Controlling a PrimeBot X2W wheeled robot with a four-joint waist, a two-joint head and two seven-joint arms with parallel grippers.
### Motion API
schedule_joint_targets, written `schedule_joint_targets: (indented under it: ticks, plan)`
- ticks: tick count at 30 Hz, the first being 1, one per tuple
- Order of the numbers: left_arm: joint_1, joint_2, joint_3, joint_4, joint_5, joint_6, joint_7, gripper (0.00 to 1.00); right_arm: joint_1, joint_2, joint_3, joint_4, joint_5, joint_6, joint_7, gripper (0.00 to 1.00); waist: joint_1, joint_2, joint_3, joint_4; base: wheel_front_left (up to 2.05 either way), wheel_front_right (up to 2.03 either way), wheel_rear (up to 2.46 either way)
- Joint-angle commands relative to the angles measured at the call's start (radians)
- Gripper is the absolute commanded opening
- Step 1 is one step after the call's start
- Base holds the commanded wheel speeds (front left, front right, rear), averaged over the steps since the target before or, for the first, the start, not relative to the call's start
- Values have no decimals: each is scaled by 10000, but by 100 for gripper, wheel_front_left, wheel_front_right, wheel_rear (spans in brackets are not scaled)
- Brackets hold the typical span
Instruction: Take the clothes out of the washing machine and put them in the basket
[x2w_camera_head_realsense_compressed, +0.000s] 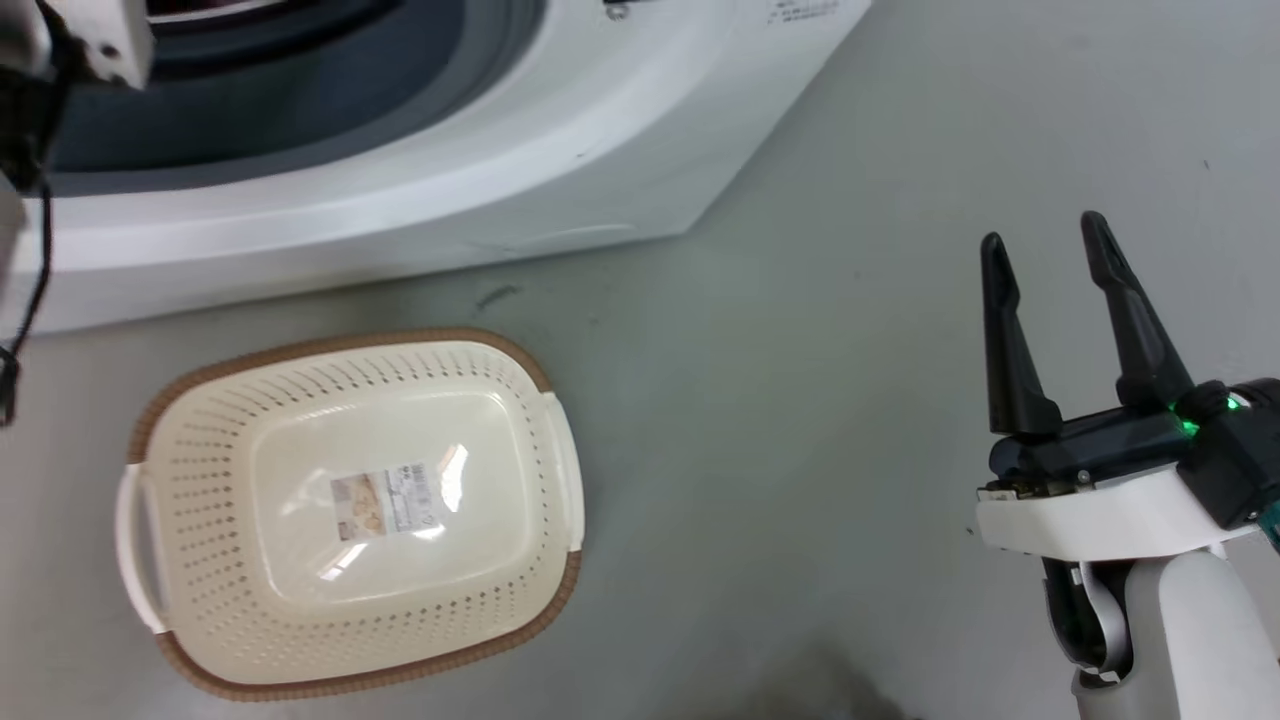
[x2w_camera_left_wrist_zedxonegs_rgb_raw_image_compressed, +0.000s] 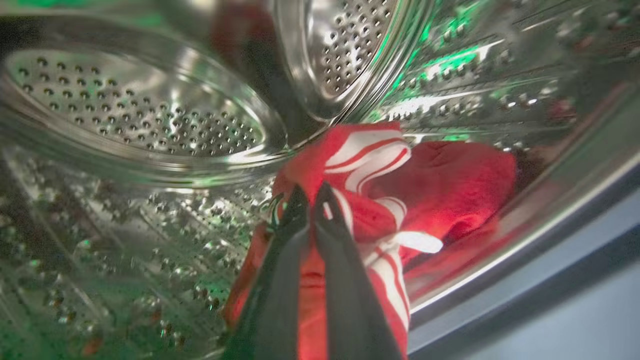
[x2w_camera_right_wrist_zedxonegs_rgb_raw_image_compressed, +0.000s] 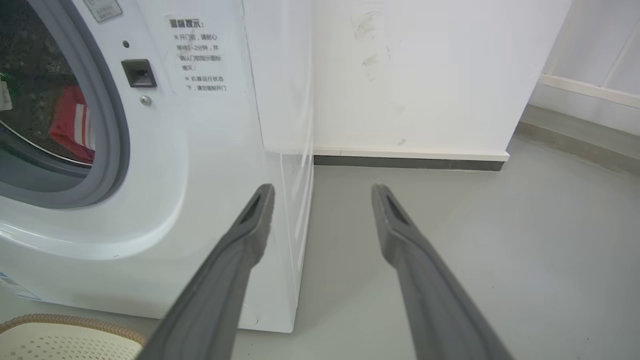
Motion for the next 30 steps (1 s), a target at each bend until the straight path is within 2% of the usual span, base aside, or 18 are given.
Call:
schedule_joint_targets:
  ticks: [1, 4, 7, 12, 17, 23, 30]
  plan:
    - [268, -90, 47, 46, -50, 60, -306, 0, 132, -17, -97, 54, -117, -9, -21, 100, 0, 0, -689, 509, 0, 0, 0]
    - [961, -376, 143, 36, -155, 198, -1056, 0, 260, -15, -316, 125, -285, -9, -21, 100, 0, 0, -1218, 716, 0, 0, 0]
    - [1684, -667, 381, -333, -102, 545, -1357, 0, 458, -14, -566, 216, -472, -9, -21, 100, 0, 0, -1745, 999, 0, 0, 0]
    - [3260, -842, 1514, -2392, 571, 1287, -1379, 0, 798, -9, -761, 328, -699, -9, -21, 100, 0, 0, -2486, 1488, 0, 0, 0]
    - [5074, -1062, 2746, -4301, 1306, 1700, -1376, 0, 1136, -11, -744, 465, -831, -9, -21, 100, 0, 0, -3202, 1819, 0, 0, 0]
    - [7044, -1457, 3585, -5773, 2077, 1774, -1378, 0, 1485, -11, -720, 599, -901, -9, -21, 100, 0, 0, -3836, 2099, 0, 0, 0]
    - [8786, -1771, 3922, -6308, 2392, 1472, -1377, 0, 1681, -11, -664, 557, -967, -9, -21, 100, 0, 0, -3962, 2252, 0, 0, 0]
